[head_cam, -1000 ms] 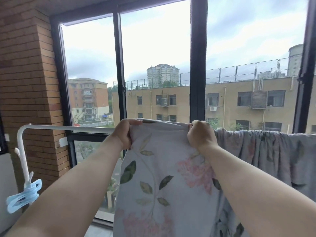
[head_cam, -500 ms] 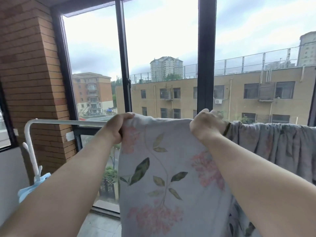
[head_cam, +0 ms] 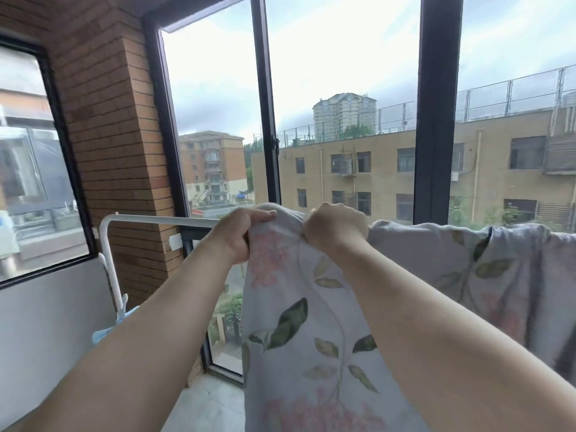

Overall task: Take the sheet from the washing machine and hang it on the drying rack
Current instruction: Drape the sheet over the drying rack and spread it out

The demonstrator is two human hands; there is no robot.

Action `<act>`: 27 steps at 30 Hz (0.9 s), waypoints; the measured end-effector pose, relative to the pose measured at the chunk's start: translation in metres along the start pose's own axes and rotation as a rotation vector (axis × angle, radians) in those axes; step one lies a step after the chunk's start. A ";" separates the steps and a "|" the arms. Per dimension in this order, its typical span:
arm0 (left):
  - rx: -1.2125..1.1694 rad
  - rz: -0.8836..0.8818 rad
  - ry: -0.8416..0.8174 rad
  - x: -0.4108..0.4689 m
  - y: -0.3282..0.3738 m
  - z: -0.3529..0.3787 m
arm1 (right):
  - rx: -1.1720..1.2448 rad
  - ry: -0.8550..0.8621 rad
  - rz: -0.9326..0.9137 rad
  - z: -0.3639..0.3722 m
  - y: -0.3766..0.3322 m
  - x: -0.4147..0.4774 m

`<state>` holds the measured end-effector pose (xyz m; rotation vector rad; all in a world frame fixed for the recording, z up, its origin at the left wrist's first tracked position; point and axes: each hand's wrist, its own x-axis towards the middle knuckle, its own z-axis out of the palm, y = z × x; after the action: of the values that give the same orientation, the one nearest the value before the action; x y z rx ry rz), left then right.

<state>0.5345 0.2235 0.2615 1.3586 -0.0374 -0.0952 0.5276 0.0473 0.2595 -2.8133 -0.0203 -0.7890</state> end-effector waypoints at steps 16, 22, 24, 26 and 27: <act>-0.131 0.180 0.178 0.057 0.064 -0.128 | -0.137 0.037 0.147 0.002 0.006 -0.007; 0.196 0.038 -0.045 0.030 0.019 -0.125 | -0.142 0.044 0.245 0.002 -0.028 -0.008; 0.213 0.018 -0.016 0.023 0.013 -0.132 | -0.188 0.112 0.200 0.010 -0.056 -0.008; 0.223 -0.032 -0.021 0.021 0.012 -0.136 | -0.136 0.171 0.091 0.021 -0.086 -0.005; 0.238 -0.058 -0.050 0.020 0.012 -0.137 | -0.066 0.164 0.039 0.027 -0.100 -0.002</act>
<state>0.5661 0.3572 0.2436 1.5958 -0.0524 -0.1780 0.5325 0.1506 0.2562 -2.7905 0.0876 -1.0263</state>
